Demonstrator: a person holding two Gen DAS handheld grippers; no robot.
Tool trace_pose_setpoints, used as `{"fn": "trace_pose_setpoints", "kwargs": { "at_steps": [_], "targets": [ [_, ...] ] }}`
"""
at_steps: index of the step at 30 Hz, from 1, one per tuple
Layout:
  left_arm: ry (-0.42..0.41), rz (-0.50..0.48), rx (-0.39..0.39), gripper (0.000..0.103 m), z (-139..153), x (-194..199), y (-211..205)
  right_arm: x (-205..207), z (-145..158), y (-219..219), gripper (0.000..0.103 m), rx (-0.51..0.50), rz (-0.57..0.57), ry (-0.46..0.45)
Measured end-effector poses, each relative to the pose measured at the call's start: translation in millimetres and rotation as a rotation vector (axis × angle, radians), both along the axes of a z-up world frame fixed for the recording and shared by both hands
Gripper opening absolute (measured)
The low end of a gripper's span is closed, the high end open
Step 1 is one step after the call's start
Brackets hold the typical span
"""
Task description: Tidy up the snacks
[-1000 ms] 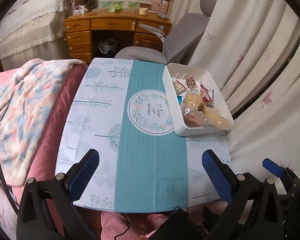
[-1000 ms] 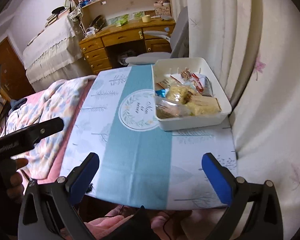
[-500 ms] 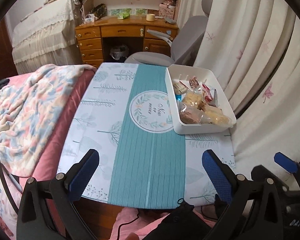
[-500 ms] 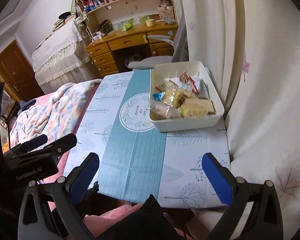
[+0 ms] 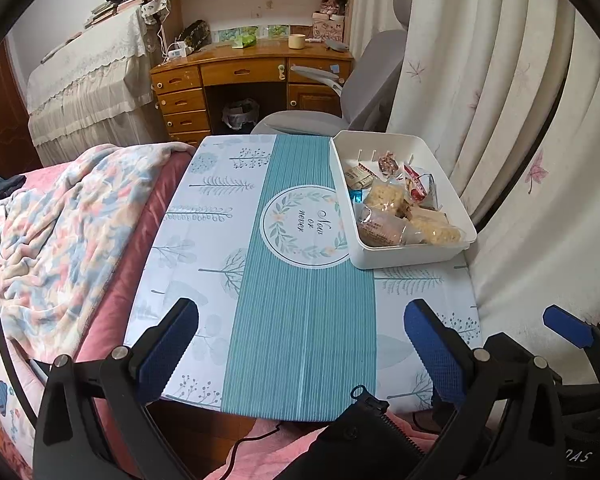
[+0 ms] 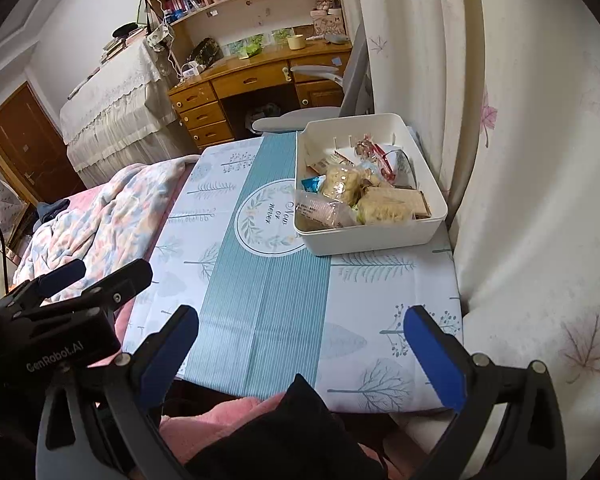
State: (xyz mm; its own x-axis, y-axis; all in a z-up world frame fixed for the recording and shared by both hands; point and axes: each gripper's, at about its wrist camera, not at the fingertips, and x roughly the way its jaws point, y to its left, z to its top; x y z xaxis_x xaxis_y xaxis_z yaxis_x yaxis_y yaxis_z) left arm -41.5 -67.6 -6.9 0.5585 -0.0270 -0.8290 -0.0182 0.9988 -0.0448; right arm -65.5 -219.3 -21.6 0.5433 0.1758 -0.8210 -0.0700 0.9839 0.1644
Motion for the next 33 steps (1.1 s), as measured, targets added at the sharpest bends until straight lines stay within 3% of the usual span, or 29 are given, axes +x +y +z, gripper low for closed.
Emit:
{"fn": "trace_pose_setpoints", "kwargs": {
  "at_steps": [33],
  "targets": [
    [-0.012, 0.035, 0.031, 0.102, 5, 13, -10, 13, 0, -3, 0.103, 0.007, 0.007, 0.034]
  ]
}}
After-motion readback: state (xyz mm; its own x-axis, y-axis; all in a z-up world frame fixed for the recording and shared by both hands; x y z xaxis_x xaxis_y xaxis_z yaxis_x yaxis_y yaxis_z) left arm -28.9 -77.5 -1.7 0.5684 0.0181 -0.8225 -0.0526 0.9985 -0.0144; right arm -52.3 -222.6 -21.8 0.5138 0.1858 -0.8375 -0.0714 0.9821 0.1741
